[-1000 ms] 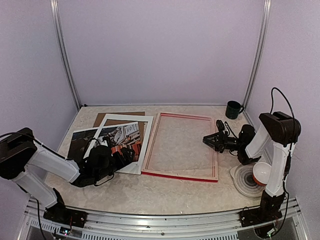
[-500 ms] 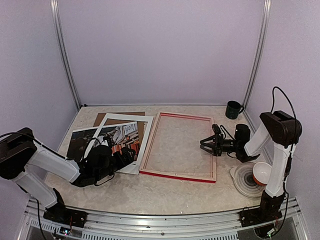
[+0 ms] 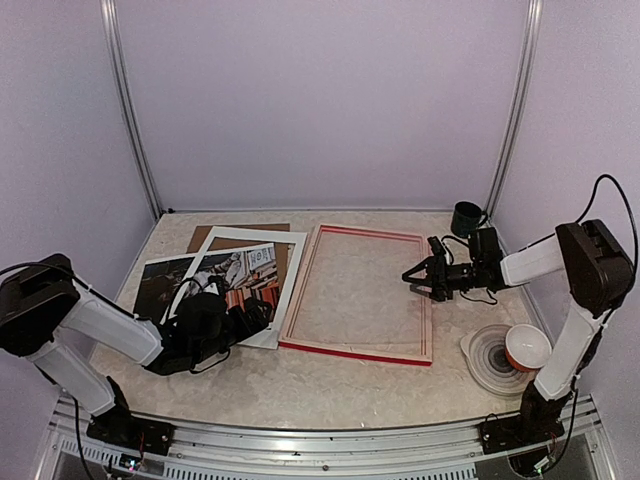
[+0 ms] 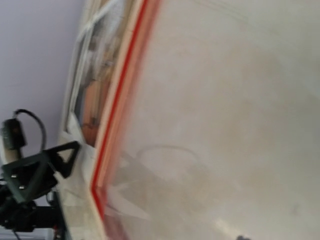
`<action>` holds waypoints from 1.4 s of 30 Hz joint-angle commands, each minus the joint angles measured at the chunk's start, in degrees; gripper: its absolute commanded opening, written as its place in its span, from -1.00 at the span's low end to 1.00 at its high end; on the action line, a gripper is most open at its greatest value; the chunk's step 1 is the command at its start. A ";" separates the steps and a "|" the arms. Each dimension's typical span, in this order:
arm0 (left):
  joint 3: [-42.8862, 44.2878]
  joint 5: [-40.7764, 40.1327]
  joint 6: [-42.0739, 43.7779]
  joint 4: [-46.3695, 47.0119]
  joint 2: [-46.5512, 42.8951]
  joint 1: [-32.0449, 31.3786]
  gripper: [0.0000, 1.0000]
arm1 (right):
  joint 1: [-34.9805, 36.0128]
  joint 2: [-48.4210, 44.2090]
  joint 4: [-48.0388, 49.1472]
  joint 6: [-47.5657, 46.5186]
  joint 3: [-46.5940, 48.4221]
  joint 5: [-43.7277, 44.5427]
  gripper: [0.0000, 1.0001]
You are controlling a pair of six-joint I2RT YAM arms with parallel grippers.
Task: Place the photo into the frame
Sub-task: Place the glass panel at the frame body.
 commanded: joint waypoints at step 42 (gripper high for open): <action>0.79 -1.12 0.42 -0.17 -0.73 -1.48 0.98 | 0.63 6.96 50.43 31.38 -10.53 -12.08 -0.91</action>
